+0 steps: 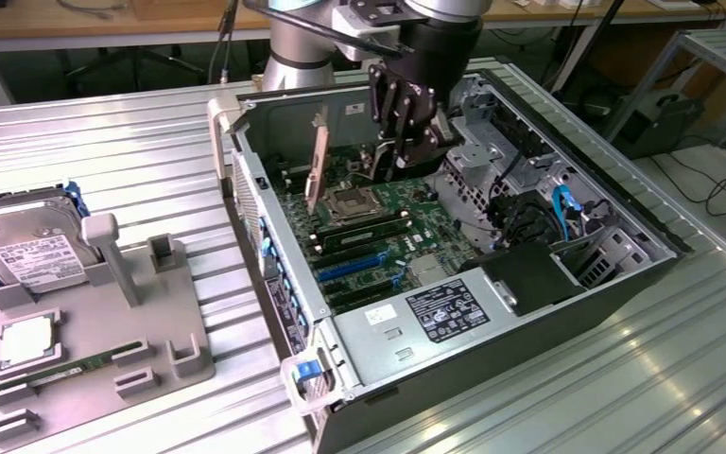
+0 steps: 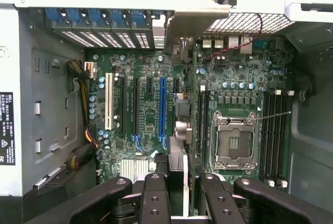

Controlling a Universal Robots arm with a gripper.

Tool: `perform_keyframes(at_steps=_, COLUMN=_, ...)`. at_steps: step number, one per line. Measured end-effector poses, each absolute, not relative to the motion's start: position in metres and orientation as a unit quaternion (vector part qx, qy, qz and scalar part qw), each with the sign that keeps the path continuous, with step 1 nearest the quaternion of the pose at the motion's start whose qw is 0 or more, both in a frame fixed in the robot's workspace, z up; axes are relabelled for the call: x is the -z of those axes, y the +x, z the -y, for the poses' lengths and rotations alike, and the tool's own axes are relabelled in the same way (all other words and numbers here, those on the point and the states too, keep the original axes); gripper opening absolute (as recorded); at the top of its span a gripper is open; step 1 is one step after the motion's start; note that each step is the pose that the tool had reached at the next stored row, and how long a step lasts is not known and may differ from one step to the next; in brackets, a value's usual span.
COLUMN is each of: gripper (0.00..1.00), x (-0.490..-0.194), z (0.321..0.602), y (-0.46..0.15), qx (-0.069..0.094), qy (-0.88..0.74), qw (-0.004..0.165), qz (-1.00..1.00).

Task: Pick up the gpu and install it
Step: 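Insert the gpu into the slot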

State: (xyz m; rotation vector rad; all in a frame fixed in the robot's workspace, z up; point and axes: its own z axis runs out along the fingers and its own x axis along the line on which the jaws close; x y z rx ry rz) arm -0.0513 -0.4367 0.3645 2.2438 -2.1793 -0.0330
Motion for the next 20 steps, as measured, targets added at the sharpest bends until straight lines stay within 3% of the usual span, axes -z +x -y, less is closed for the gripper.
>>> perform_keyframes(at_steps=20, gripper=0.28, x=-0.352, z=0.437, y=-0.051, qx=0.012, qy=0.717, qw=0.005, qz=0.697)
